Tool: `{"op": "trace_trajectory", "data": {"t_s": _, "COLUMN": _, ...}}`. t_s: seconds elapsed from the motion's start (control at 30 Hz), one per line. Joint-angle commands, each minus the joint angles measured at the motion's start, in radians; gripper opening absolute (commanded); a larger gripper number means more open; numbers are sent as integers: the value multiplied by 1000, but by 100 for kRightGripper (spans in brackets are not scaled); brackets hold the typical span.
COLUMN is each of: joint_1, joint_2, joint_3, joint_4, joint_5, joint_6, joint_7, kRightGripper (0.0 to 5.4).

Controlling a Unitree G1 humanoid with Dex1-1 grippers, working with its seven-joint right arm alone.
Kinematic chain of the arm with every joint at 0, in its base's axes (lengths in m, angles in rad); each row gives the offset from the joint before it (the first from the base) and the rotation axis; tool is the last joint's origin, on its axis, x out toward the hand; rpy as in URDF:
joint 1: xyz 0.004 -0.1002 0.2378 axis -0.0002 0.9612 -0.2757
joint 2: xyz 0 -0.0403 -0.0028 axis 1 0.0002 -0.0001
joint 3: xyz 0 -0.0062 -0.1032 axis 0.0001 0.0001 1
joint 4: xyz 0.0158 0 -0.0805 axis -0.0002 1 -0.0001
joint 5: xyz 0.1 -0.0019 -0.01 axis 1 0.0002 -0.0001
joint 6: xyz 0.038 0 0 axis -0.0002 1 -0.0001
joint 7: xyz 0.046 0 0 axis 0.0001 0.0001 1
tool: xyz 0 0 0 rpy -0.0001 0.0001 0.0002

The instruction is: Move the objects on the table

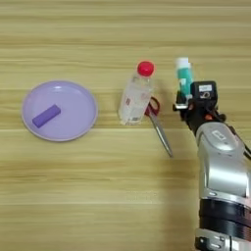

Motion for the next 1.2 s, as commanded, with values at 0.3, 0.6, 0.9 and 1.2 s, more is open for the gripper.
{"op": "trace_trajectory", "data": {"t_s": 0.3, "joint_1": -118, "joint_2": -72, "joint_3": 22, "joint_4": 233, "joint_5": -7, "joint_6": -149, "joint_7": -38, "kRightGripper": 167}}
{"op": "trace_trajectory", "data": {"t_s": 0.6, "joint_1": -119, "joint_2": -77, "joint_3": 41, "joint_4": 259, "joint_5": 0, "joint_6": -154, "joint_7": -36, "kRightGripper": 167}}
{"op": "trace_trajectory", "data": {"t_s": 0.9, "joint_1": -115, "joint_2": -82, "joint_3": 64, "joint_4": 276, "joint_5": -6, "joint_6": -146, "joint_7": -27, "kRightGripper": 167}}
{"op": "trace_trajectory", "data": {"t_s": 1.2, "joint_1": -115, "joint_2": -85, "joint_3": 88, "joint_4": 312, "joint_5": -8, "joint_6": -146, "joint_7": -17, "kRightGripper": 167}}
